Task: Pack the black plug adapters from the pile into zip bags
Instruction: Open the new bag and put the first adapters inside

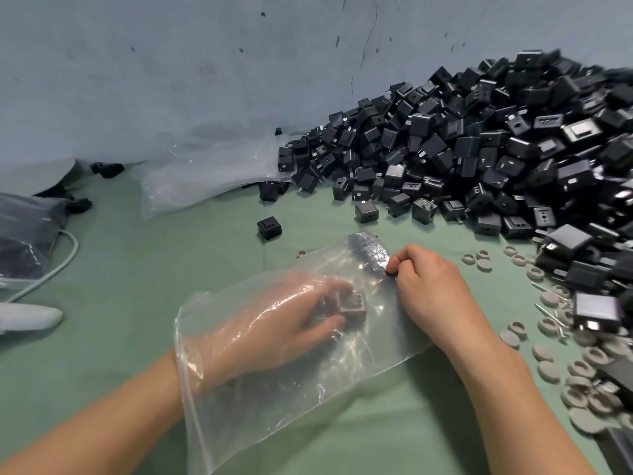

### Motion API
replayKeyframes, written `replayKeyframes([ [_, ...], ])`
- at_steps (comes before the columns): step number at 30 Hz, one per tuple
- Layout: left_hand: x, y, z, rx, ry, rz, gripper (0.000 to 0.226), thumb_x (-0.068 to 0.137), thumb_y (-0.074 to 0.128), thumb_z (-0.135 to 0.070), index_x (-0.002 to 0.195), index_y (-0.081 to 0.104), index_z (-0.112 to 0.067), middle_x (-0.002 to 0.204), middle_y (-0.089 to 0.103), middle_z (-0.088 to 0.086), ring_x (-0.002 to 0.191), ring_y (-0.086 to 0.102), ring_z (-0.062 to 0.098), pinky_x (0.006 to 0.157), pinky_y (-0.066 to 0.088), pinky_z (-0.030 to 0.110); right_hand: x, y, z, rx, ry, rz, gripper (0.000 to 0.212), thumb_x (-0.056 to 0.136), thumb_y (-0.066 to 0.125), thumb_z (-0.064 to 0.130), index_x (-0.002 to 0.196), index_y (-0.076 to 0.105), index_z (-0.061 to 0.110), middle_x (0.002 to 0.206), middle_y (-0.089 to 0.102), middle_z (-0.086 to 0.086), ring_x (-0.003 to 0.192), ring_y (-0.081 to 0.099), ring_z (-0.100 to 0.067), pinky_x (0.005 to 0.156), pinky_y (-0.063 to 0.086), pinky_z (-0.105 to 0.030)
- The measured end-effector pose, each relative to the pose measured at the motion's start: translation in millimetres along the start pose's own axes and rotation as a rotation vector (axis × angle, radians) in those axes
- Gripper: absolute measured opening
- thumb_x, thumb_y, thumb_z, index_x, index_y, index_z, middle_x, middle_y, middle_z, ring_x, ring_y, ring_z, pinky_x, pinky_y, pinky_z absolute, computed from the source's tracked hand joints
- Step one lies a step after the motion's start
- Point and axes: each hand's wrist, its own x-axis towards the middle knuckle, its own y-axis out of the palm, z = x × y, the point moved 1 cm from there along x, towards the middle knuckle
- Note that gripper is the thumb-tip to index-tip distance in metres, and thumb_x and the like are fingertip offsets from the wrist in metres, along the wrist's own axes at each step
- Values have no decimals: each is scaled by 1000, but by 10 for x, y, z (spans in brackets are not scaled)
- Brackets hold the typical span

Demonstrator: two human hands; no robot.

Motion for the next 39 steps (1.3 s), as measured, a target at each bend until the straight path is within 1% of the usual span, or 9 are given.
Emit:
replayKeyframes([
  [4,163,89,-114,5,69,11,38,100,57,-23,137,49,-19,120,63,0,110,60,11,99,47,27,0,9,-8,3,-4,-12,29,97,36,9,87,61,20,95,63,3,92,51,-17,74,32,-31],
  [6,275,148,-148,6,79,-3,40,97,62,-25,135,50,-19,107,64,-6,100,59,-2,91,46,16,-1,6,-15,0,-1,-10,29,96,36,9,86,60,21,92,63,5,91,51,-17,74,33,-32],
  [10,420,203,-159,36,18,-134,24,89,69,-42,91,46,-40,88,59,-11,70,51,-3,63,38,13,-1,-1,-16,13,8,-12,29,96,36,9,88,60,23,93,61,7,91,50,-16,73,31,-31],
  [17,565,270,-275,90,4,-131,44,96,61,-30,62,36,-20,59,36,-9,50,33,4,53,29,19,-34,-70,7,76,-33,103,31,99,35,19,112,62,29,111,60,9,106,52,-12,84,35,-30],
  [21,405,105,-305,4,41,-29,30,102,53,-29,72,49,-27,67,46,-15,60,47,-4,60,35,14,-53,-98,2,22,-61,188,36,98,36,18,122,59,32,115,52,11,111,47,-12,89,34,-30],
  [25,-183,-267,-23,254,120,-186,36,102,44,-46,98,68,-19,96,65,-13,88,58,-2,82,44,13,-59,-87,14,-41,-74,194,35,100,35,20,125,56,32,112,47,11,103,42,-11,85,30,-29],
  [30,-996,-511,261,323,18,-67,21,97,44,-59,114,55,-51,116,53,-28,106,58,0,87,47,16,-98,-78,31,-69,-91,196,36,101,33,21,129,55,29,121,51,6,104,41,-10,88,30,-29],
  [36,-1041,-416,269,354,-29,-40,24,96,55,-39,118,50,-46,111,46,-30,102,50,-7,91,44,15,-128,-81,47,-61,-92,205,37,103,32,22,132,54,28,132,54,3,107,40,-8,90,31,-30],
  [39,-737,-250,154,223,-153,-95,38,92,67,-23,129,59,-25,111,49,-27,100,43,-15,85,31,-1,-130,-90,46,-34,-88,207,37,102,33,21,131,55,29,122,51,9,107,41,-7,88,30,-29],
])
